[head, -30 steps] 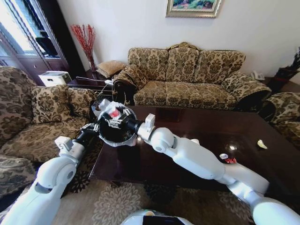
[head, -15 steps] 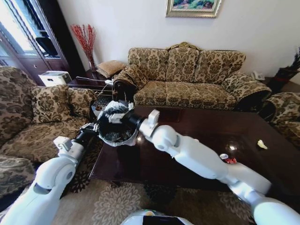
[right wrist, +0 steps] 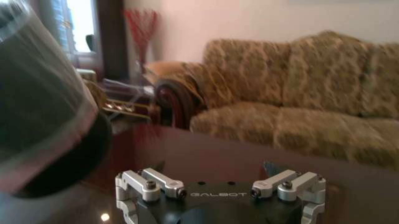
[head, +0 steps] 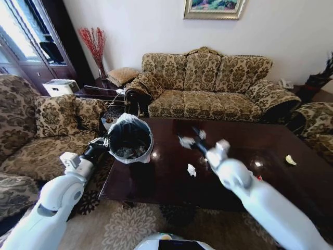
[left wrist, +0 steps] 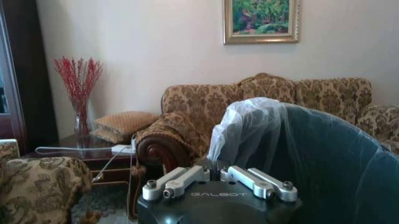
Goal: Move to the front of the table and place the trash on the table into the trash bin.
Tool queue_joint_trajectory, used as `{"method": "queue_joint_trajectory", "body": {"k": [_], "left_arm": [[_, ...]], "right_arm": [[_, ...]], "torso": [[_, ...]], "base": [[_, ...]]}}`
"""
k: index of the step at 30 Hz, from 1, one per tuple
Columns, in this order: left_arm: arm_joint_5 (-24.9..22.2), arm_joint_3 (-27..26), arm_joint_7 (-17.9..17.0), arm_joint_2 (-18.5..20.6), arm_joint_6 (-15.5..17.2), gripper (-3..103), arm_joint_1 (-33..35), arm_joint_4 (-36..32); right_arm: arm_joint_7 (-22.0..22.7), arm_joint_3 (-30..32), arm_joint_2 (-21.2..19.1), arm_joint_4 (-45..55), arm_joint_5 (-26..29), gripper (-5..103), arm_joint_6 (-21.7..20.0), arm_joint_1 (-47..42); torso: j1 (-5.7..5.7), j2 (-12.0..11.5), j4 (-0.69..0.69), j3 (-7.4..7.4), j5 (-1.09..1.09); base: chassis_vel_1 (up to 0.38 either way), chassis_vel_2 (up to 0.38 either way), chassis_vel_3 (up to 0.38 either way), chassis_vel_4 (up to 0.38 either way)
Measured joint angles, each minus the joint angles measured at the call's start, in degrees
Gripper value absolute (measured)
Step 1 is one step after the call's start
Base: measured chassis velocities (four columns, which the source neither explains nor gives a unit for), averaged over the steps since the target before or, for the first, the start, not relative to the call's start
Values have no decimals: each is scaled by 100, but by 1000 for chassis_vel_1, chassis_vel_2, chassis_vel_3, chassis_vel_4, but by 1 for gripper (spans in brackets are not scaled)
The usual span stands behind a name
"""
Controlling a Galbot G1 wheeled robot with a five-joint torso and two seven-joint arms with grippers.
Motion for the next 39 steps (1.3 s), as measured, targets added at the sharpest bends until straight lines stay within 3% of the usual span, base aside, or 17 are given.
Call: {"method": "queue_joint_trajectory", "body": {"k": [2,11,21,25,34,39], "left_arm": [[4,20,0,2,0,3,12,-50],[16,-79,14,25,-64,3,228,-131],[7,-54,20,25,-104,3,197,-131],[8,-46,17,1,-104,3,206,-130],[33,-56,10,-37,-110,3,233,-130],[40,-57,6,-46,-110,3,219,-131]], "right_arm": [[-7,51,428,-321,-342,100,211,-377],[-162,-179,1233,-1367,-512,100,453,-44],[-1093,-517,1429,-2175,-605,100,887,238],[-1237,-726,1426,-2259,-634,100,978,415],[-1325,-1354,1480,-2594,-684,103,1032,870],[-1238,-1575,1651,-2962,-705,94,1083,1173]], "torso": [[0,0,-1,0,0],[1,0,2,1,-1],[2,0,-8,1,0],[2,0,1,2,0],[2,0,-1,1,0],[2,-1,0,2,0]], "base": [[0,0,0,0],[-34,-47,-41,-37],[-68,-77,-78,-89],[-18,-17,-26,-36],[0,0,0,0],[0,0,0,0]]}}
